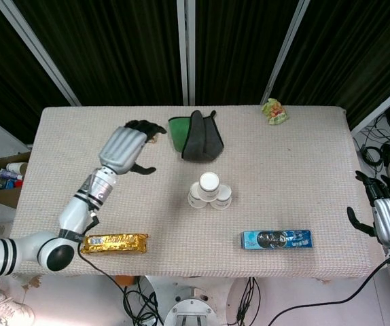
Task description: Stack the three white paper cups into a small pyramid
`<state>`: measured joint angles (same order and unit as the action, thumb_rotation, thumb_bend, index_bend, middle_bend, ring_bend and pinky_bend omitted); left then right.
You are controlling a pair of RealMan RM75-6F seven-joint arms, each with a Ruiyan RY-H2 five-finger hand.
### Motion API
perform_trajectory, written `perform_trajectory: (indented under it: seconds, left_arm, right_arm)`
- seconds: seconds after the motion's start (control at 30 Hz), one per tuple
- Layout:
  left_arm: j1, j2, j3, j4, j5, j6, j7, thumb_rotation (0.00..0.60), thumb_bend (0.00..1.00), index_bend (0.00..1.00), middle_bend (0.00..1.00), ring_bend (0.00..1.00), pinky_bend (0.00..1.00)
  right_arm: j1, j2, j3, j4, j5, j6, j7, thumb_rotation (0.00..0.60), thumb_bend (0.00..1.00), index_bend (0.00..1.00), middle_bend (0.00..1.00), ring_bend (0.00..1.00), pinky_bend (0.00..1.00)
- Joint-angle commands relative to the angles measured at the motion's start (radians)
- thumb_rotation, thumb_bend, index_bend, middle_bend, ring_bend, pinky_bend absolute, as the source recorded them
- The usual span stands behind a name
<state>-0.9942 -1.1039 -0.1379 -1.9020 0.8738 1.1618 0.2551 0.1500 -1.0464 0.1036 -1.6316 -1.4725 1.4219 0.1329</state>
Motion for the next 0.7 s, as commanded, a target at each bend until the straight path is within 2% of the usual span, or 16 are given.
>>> perform_trajectory:
  seconds: [0.03,0.2,0.4,0.6,0.7]
  left_arm:
    - [0.171,0.028,0.085,0.068,0.13,0.147,-0.051,0.6,0.12,0.32,0.28,0.22,0.22]
    - [0.352,-0.021,0.174,0.165,0.234,0.282,-0.113,0.6,0.12,0.32,0.28,0.22,0.22]
    - [0.527,-0.058,0.268,0.241,0.319,0.369,-0.149,0.6,0.09,0.3,0.28,0.22,0.21]
    - [0.667,-0.046,0.321,0.221,0.405,0.457,-0.186,0.6,0.09,0.29,0.27,0.22,0.21]
    - [0.723,-0.051,0.326,0.213,0.441,0.505,-0.179,0.6,0.09,0.29,0.26,0.21,0.21]
  right_arm:
    - [0.007,-0.01,-0.003,0.039,0.004,-0.022,0.043,0.6,0.38,0.18,0.24,0.14,0.14]
    - [0.017,-0.039,-0.024,0.095,-0.008,-0.064,0.104,0.6,0.38,0.18,0.18,0.12,0.14]
    - [0.015,-0.067,-0.047,0.111,-0.049,-0.053,0.126,0.6,0.32,0.12,0.11,0.06,0.08]
    - [-0.004,-0.094,-0.077,0.104,-0.114,0.0,0.077,0.6,0.31,0.11,0.12,0.06,0.08]
    - [-0.027,-0.115,-0.083,0.098,-0.121,0.041,0.043,0.6,0.31,0.11,0.12,0.06,0.08]
